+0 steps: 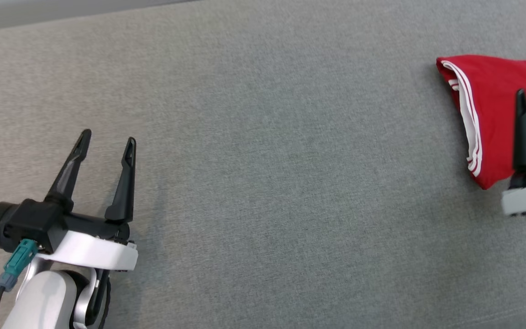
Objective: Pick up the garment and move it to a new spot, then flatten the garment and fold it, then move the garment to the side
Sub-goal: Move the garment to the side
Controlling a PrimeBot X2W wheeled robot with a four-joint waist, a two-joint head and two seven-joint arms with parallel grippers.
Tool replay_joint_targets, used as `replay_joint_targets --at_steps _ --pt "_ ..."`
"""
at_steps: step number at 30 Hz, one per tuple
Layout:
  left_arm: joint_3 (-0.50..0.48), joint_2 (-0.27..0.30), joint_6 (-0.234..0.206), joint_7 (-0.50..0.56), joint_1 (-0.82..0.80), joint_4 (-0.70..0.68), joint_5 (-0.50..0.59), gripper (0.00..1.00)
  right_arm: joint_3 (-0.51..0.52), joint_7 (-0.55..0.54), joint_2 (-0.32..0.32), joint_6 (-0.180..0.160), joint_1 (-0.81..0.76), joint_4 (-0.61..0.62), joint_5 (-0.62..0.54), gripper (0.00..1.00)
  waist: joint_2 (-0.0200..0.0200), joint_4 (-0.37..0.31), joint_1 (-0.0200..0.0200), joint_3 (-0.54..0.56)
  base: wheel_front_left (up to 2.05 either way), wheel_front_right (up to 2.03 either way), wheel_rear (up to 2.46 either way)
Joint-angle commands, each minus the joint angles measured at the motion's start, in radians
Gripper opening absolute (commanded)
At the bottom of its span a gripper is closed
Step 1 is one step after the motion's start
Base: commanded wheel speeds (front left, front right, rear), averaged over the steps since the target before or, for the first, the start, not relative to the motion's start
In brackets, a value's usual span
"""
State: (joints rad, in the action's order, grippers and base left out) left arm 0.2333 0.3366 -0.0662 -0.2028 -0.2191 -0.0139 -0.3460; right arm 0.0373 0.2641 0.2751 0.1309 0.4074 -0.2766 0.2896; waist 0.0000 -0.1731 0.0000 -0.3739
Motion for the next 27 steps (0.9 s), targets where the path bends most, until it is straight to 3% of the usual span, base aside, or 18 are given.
replay_joint_targets --at_steps 1,10,27 --pt "-0.005 0.000 -0.007 -0.006 0.007 0.006 -0.008 1.00 0.001 0.002 -0.012 0.000 -0.020 0.015 -0.004 1.00 0.0000 0.024 0.0000 0.029 0.00 0.00 0.00" --pt "-0.022 -0.029 -0.035 -0.028 0.078 0.035 -0.038 1.00 -0.067 -0.022 -0.124 0.000 -0.118 0.078 0.018 1.00 0.0000 0.096 0.0000 0.108 0.00 0.00 0.00" --pt "-0.034 -0.037 -0.071 -0.030 0.251 0.072 -0.075 1.00 -0.096 -0.102 -0.150 0.000 -0.313 0.084 -0.012 1.00 0.0000 0.176 0.0000 0.324 0.00 0.00 0.00"
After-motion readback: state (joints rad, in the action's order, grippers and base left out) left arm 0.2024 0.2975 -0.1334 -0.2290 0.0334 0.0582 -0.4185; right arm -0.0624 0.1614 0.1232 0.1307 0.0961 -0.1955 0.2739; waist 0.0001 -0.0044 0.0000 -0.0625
